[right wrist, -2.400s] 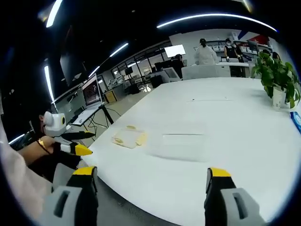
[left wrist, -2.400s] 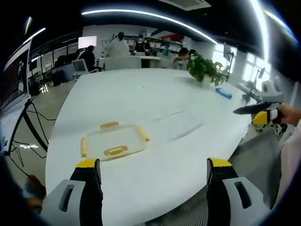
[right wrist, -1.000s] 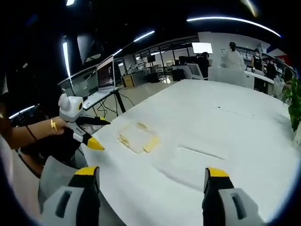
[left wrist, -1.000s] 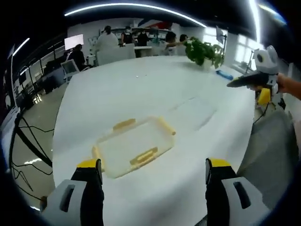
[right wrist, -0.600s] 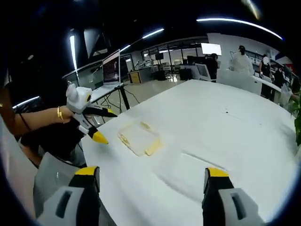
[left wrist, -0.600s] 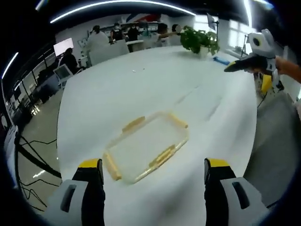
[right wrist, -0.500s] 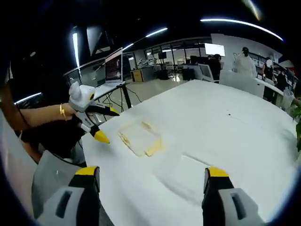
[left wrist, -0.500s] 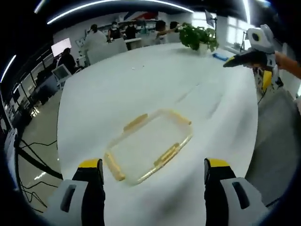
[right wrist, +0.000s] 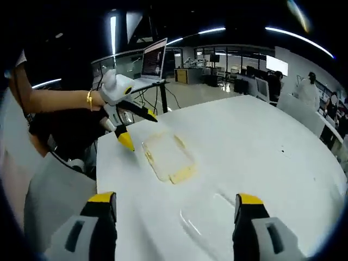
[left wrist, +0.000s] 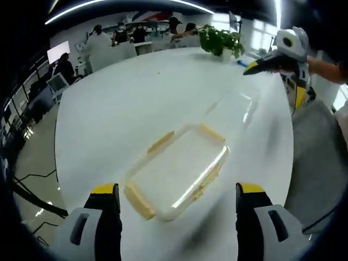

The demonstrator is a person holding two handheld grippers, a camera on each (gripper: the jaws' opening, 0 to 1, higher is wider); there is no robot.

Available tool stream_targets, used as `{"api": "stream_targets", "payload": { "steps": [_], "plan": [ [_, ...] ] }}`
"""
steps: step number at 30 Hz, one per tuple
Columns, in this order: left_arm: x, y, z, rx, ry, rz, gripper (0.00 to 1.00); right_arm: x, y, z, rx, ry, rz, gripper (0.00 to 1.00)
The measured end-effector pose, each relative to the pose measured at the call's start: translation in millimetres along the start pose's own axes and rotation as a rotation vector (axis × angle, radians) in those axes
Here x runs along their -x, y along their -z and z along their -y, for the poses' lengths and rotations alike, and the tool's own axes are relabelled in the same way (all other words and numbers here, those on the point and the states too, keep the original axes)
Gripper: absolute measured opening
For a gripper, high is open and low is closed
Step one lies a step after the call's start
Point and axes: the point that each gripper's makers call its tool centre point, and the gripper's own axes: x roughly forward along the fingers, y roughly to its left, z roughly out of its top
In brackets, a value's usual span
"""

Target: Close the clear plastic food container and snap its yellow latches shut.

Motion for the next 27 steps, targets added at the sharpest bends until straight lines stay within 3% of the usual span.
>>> {"api": "stream_targets", "payload": {
  "steps": [2, 6, 11, 19, 27],
  "plan": [
    [-3, 8.8, -6.8, -0.049, -0.029, -0.054, 0.87, -8, -1.0, 1, 0.018, -0.018, -0.017, 0.9],
    [-8, 5.7, -10.4, 0.0, -0.017, -0.025, 0.85, -24, -9.3, 8, 0.03, -0.019, -0.028, 0.88],
    [-11, 9.6, -17.6, -0.041, -0.019, -0.059, 0.84, -41, -15.8, 6, 0.049, -0.047, -0.044, 0.88],
    [-22, 18.1, -15.7, -0.063, 0.034, -0.114, 0.82, -72, -20.8, -3, 0.054, -0.107, -0.079, 0.87],
    [-24, 19.2, -15.6, -0.055, 0.076, -0.117, 0.81, -91, -20.5, -11, 0.045, -0.155, -0.099, 0.84]
  ]
}}
